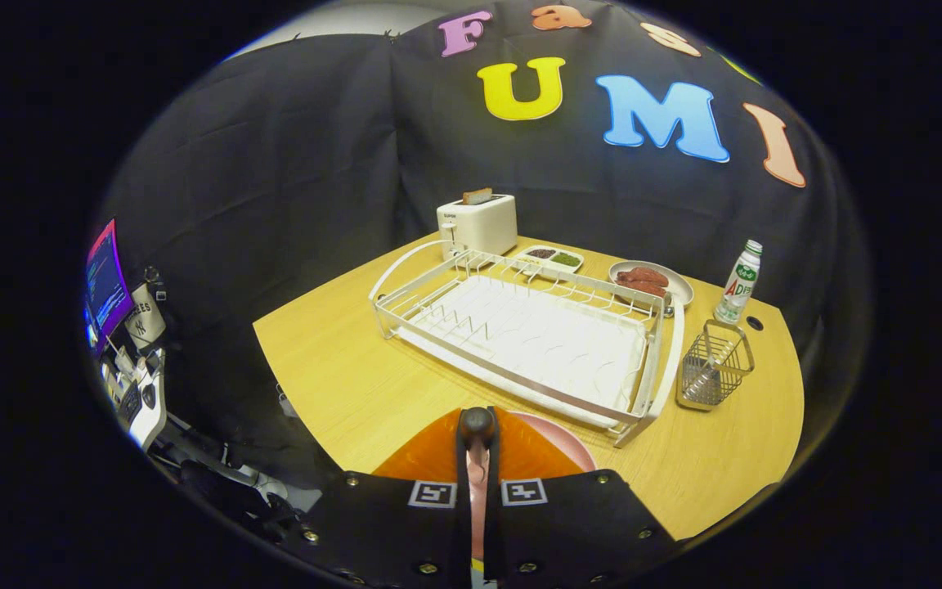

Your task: Take the plate from the dish rack, then take the spoon from the basket and place it into the plate.

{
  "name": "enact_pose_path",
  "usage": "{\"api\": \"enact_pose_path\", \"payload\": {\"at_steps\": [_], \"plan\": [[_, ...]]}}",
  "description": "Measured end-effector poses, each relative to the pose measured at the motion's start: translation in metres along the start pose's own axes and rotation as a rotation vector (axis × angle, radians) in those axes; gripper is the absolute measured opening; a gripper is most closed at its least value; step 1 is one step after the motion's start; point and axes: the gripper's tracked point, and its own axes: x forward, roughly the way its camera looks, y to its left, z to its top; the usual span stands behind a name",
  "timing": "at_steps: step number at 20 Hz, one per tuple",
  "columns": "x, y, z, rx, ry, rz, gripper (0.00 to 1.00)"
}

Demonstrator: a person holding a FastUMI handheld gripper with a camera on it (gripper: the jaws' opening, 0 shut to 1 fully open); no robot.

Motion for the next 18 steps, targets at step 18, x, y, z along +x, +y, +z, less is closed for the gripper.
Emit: {"api": "enact_pose_path", "payload": {"at_steps": [18], "plan": [[-0.010, -0.007, 0.022, 0.072, -0.064, -0.033, 0.15]]}}
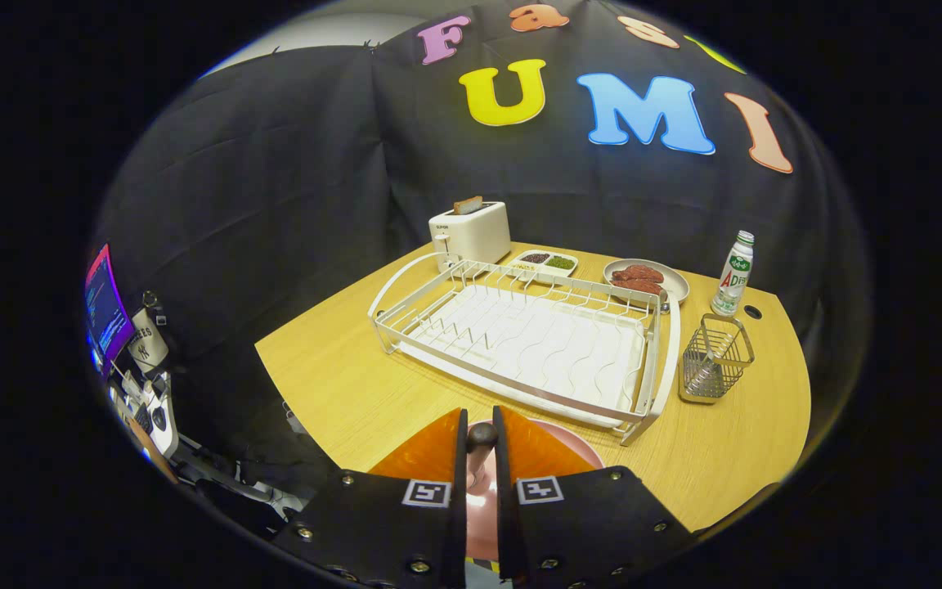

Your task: Take the plate from the dish rack, then take the spoon from the basket and place it into the plate.

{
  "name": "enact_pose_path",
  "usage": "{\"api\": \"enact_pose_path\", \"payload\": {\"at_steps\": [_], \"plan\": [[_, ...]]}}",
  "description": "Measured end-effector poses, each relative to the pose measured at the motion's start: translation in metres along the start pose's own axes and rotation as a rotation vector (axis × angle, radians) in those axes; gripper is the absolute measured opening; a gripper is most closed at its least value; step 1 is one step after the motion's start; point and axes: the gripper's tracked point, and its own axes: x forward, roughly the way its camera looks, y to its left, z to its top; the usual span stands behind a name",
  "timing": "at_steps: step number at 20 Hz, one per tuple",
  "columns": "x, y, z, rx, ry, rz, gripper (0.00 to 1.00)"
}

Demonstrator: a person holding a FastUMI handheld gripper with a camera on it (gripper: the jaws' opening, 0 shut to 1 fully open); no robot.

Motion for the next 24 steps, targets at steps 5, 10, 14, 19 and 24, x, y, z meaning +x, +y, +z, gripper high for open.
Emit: {"api": "enact_pose_path", "payload": {"at_steps": [5, 10, 14, 19, 24], "plan": [[-0.010, -0.012, 0.019, 0.038, -0.060, -0.020, 0.15], [-0.022, -0.029, 0.041, 0.089, -0.127, -0.046, 0.15], [-0.048, -0.058, 0.074, 0.138, -0.245, -0.109, 0.15], [-0.100, -0.113, 0.130, 0.146, -0.453, -0.241, 0.15], [-0.151, -0.172, 0.165, 0.107, -0.588, -0.400, 0.15]]}}
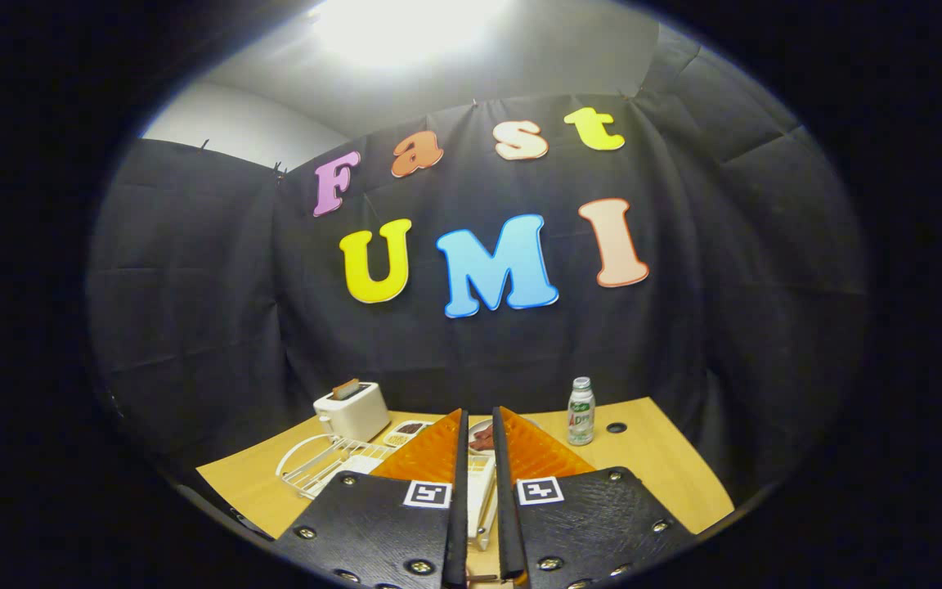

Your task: Take the plate from the dish rack, then take the spoon from the basket and place it into the plate.

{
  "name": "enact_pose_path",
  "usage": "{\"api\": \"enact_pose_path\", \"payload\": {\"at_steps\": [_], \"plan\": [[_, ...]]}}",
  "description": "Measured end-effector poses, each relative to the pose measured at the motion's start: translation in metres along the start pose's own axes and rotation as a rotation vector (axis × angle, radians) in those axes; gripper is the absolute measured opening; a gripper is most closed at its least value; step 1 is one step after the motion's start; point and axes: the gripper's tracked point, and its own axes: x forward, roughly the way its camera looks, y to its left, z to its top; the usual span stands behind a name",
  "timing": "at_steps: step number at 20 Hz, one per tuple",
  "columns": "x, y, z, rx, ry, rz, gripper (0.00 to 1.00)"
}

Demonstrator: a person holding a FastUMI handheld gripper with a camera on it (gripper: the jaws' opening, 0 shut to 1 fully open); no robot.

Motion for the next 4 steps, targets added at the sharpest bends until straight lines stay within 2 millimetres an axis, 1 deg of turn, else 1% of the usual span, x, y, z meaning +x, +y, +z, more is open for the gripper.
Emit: {"api": "enact_pose_path", "payload": {"at_steps": [2, 4], "plan": [[-0.003, -0.024, 0.014, -0.024, -0.036, -0.049, 0.15], [-0.007, -0.047, 0.021, -0.034, -0.051, -0.099, 0.15]]}}
